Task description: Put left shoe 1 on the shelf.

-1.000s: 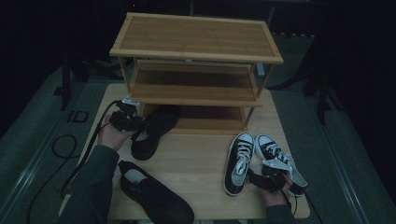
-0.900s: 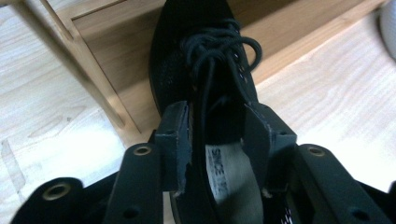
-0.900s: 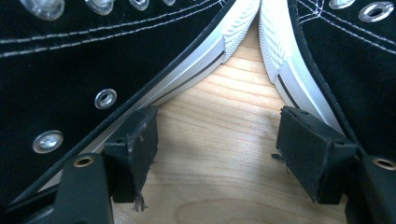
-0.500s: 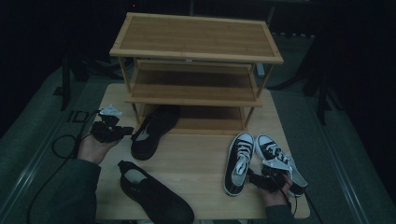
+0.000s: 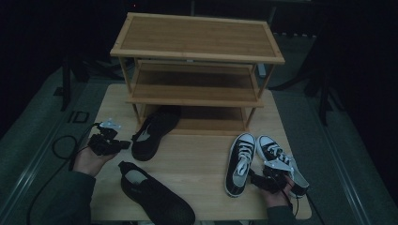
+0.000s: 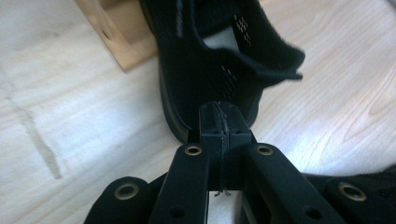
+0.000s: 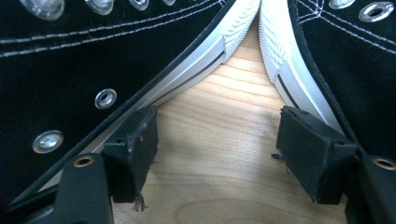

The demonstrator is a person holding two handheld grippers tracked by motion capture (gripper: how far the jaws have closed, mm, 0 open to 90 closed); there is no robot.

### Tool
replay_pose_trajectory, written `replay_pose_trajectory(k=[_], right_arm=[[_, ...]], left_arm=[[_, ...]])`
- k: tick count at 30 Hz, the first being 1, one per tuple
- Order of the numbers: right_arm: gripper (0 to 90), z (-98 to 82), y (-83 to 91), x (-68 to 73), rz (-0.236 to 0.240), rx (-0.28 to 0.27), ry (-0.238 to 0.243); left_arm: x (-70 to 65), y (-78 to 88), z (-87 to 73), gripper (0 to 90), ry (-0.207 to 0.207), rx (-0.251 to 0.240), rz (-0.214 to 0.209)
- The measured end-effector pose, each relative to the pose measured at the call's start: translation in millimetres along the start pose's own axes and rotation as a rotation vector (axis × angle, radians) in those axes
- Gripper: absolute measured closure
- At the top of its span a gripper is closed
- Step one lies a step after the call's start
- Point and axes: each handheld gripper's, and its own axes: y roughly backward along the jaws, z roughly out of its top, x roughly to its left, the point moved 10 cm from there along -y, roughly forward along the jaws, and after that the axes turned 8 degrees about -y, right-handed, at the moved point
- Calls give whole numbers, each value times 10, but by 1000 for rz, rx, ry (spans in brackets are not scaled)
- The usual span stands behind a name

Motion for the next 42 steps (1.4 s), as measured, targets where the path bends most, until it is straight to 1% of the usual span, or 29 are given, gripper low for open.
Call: replay_pose_trajectory(k=[3,5,8,11,13,15,16,18,19,20,23,27,30,35,37,39,42], right_arm=[[289,0,0,0,0,0,0],[289,0,0,0,0,0,0],[289,0,0,0,0,0,0],[289,0,0,0,0,0,0],[289,0,0,0,0,0,0],[289,0,0,0,0,0,0],[289,0,0,0,0,0,0],[289,0,0,0,0,0,0],[289,0,0,0,0,0,0],[289,0,0,0,0,0,0],[289,0,0,0,0,0,0],[289,0,0,-1,0,0,1],[289,0,0,-1,-1,0,0],[289,0,0,0,0,0,0],[289,0,0,0,0,0,0],[289,0,0,0,0,0,0],[289,0,0,0,0,0,0]], left_arm=[[-53,-75,-14,899,-26,31,-17],[-72,-104,-15,899,-34,45,-26],[-80,-109,-10,900,-38,50,-33],[-107,-128,19,899,-55,59,-36],[-128,-149,47,900,-72,66,-35],[-150,-178,103,900,-83,61,-31],[-160,-187,136,900,-85,60,-29],[-156,-196,186,899,-90,59,-12],[-159,-197,205,899,-88,55,-9],[-159,-192,226,899,-97,56,-7],[-179,-194,245,899,-102,58,-6],[-231,-221,200,899,-124,86,-22],[-270,-262,156,898,-144,108,-48],[-282,-286,145,898,-141,118,-73],[-299,-310,135,898,-144,133,-86],[-321,-351,124,898,-159,153,-101],[-345,-420,131,899,-172,174,-106]])
